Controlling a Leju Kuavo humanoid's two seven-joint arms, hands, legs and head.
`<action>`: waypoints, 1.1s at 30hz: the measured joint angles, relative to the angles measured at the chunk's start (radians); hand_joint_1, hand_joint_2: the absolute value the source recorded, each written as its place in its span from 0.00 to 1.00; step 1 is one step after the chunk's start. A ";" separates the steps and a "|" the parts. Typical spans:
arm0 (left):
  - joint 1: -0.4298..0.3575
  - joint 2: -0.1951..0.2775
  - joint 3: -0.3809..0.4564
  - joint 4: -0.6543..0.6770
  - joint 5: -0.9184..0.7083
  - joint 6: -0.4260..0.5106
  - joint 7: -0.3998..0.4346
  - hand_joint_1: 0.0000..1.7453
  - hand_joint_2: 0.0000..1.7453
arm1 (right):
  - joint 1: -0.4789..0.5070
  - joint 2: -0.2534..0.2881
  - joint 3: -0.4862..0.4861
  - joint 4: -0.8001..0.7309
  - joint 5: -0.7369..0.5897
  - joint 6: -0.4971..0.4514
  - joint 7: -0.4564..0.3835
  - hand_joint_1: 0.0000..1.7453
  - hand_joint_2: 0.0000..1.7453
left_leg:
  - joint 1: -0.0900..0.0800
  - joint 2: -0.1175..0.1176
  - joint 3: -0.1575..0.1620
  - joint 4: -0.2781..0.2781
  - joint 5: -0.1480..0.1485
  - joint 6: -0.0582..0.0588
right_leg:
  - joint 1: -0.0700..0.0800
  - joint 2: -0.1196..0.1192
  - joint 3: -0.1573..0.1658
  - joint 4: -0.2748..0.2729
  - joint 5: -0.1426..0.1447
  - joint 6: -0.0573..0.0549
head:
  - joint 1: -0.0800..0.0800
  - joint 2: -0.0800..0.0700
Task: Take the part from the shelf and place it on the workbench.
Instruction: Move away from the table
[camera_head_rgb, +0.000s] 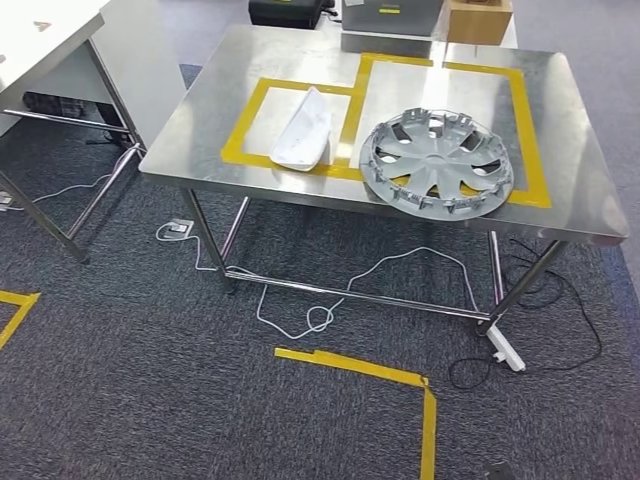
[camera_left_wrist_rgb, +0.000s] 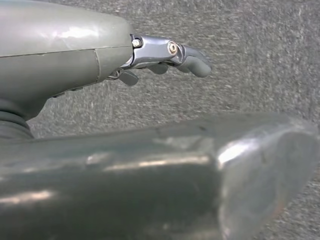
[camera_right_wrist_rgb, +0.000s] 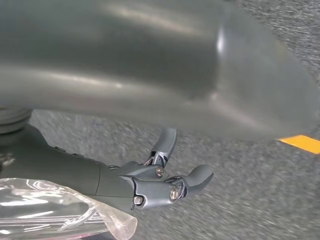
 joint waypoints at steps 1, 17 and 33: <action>0.001 0.000 0.000 0.000 0.000 0.000 0.000 0.00 0.00 | 0.004 0.007 -0.011 0.000 -0.004 0.006 -0.001 0.00 0.00 | 0.002 0.002 -0.010 -0.004 0.010 0.008 | -0.001 0.004 -0.012 0.020 -0.027 0.004 | 0.001 0.000; -0.003 -0.001 0.000 0.013 0.002 0.003 0.002 0.00 0.00 | 0.016 0.100 -0.140 0.002 -0.030 0.088 -0.016 0.00 0.00 | 0.000 0.009 -0.200 0.113 0.043 -0.030 | -0.018 0.012 0.140 -0.050 -0.083 -0.010 | 0.005 0.000; -0.008 -0.003 -0.004 0.022 0.012 0.012 0.004 0.00 0.00 | 0.027 0.151 -0.213 -0.006 -0.012 0.130 -0.009 0.00 0.00 | -0.006 0.014 -0.059 0.004 0.049 0.026 | -0.004 0.010 -0.030 0.090 -0.106 0.008 | 0.009 0.000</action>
